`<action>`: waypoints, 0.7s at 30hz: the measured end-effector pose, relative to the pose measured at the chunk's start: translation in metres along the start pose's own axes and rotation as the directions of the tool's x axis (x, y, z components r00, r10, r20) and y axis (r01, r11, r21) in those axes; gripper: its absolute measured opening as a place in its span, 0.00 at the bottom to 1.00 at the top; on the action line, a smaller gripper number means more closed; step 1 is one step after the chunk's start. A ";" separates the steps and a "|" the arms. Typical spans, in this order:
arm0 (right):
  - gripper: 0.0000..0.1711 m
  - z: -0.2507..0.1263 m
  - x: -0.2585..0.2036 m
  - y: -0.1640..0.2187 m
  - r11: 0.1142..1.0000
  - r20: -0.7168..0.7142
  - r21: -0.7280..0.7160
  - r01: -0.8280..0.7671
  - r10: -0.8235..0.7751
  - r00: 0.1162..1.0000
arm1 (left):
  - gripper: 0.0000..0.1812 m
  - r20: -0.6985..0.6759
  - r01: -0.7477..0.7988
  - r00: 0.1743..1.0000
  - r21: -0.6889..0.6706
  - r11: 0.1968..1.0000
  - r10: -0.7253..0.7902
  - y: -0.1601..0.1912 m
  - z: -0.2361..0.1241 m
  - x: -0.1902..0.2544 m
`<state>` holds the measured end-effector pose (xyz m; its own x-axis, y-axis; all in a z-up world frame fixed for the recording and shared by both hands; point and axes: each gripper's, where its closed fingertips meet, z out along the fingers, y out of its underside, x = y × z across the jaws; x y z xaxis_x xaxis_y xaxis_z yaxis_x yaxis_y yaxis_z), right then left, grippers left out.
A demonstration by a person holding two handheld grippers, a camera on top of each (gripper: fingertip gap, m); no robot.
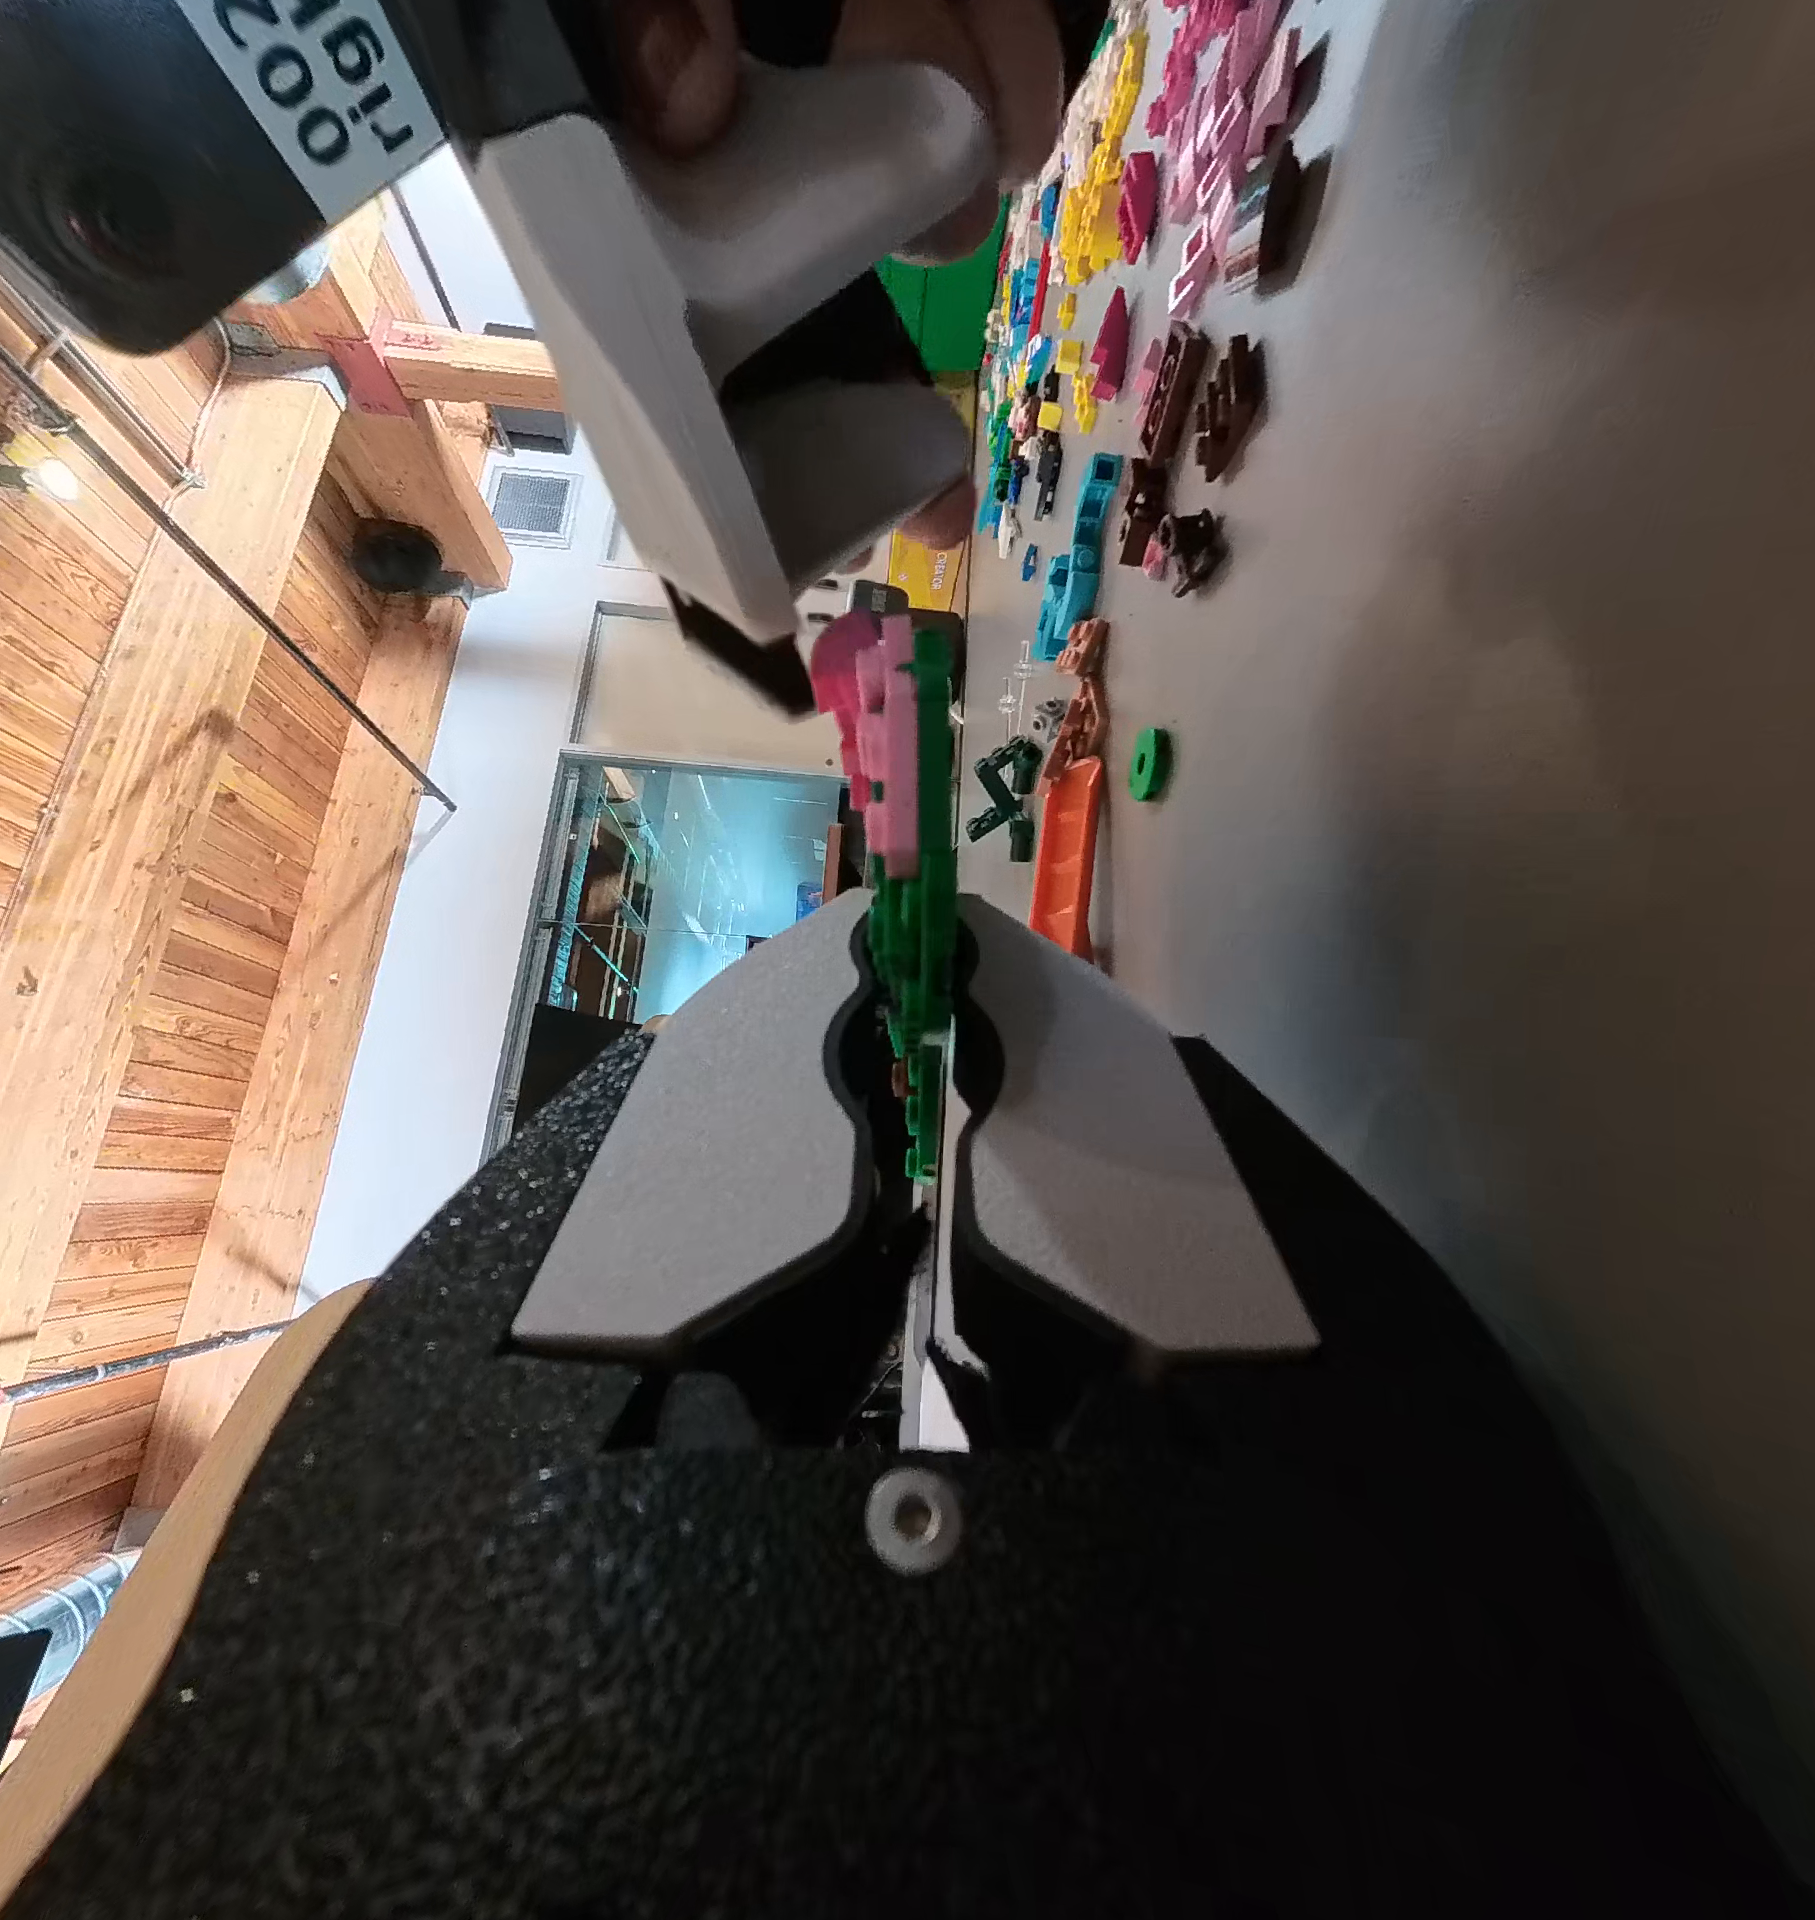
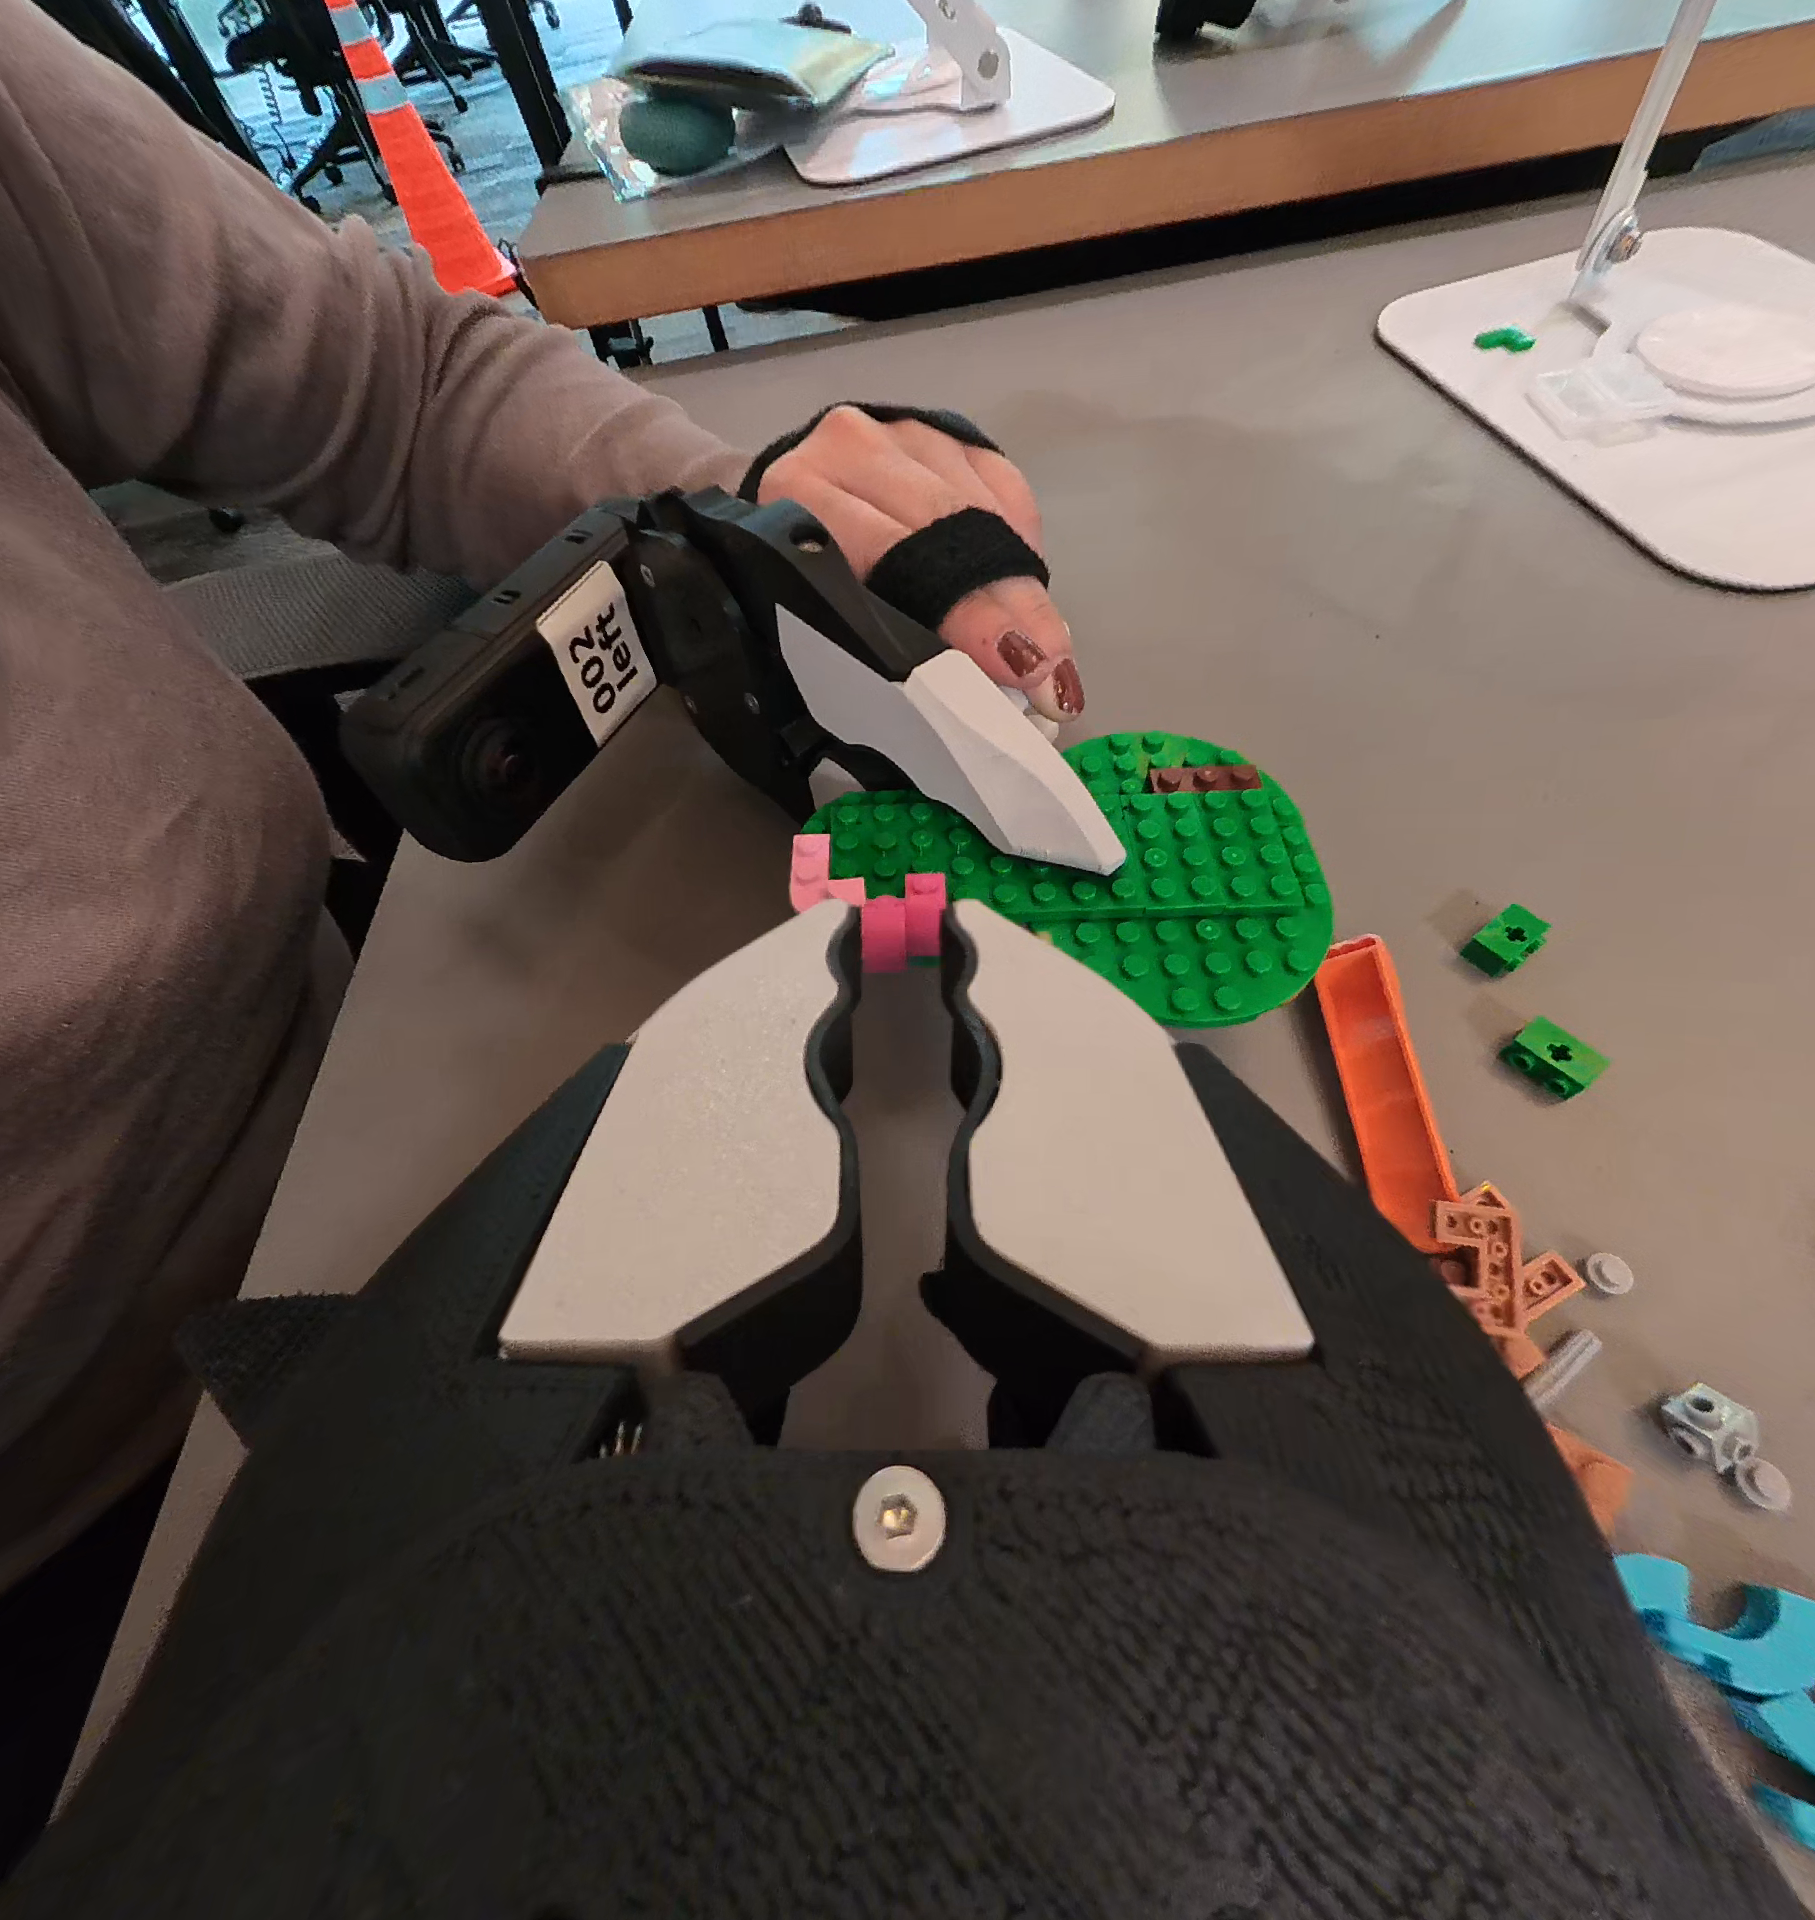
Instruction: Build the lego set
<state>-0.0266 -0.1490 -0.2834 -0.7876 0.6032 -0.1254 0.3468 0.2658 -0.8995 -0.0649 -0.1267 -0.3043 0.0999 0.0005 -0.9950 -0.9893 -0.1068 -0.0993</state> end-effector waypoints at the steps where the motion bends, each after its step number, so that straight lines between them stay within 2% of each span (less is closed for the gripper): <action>1: 0.09 -0.002 0.000 -0.003 1.000 -0.005 0.016 0.019 -0.019 1.000 | 0.05 0.000 0.006 1.000 0.000 1.000 -0.006 0.000 0.000 0.000; 3: 0.15 -0.006 -0.001 -0.011 0.992 -0.030 0.065 0.107 -0.105 0.994 | 0.05 -0.001 0.033 0.999 0.001 0.999 -0.033 0.001 0.000 -0.002; 5: 0.19 -0.009 -0.006 -0.016 0.961 -0.069 0.082 0.266 -0.260 0.963 | 0.05 -0.003 0.075 0.997 0.000 0.997 -0.075 0.002 0.000 -0.003; 7: 0.22 -0.010 -0.008 -0.022 0.890 -0.165 0.058 0.451 -0.437 0.884 | 0.05 -0.008 0.121 0.993 -0.005 0.993 -0.121 0.005 0.000 -0.005; 10: 0.26 -0.006 -0.003 -0.021 0.770 -0.281 -0.085 0.632 -0.627 0.727 | 0.05 -0.011 0.190 0.982 -0.004 0.982 -0.191 0.007 0.000 -0.008; 12: 0.30 0.000 -0.003 -0.017 0.729 -0.280 -0.145 0.669 -0.678 0.679 | 0.05 -0.021 0.245 0.969 0.016 0.969 -0.244 0.006 -0.001 -0.010; 17: 0.29 0.007 -0.011 -0.019 0.680 -0.273 -0.134 0.721 -0.725 0.632 | 0.05 -0.080 0.344 0.938 0.078 0.936 -0.338 -0.002 -0.005 -0.010; 21: 0.21 0.011 -0.015 -0.021 0.641 -0.284 -0.136 0.756 -0.756 0.590 | 0.05 -0.112 0.387 0.920 0.112 0.915 -0.376 -0.009 -0.007 -0.010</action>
<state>-0.0278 -0.1714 -0.2671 -0.5818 0.3686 0.7250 -0.3041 0.7282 -0.6142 -0.0559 -0.1331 -0.2930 0.4753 -0.0704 -0.8770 -0.8786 0.0141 -0.4773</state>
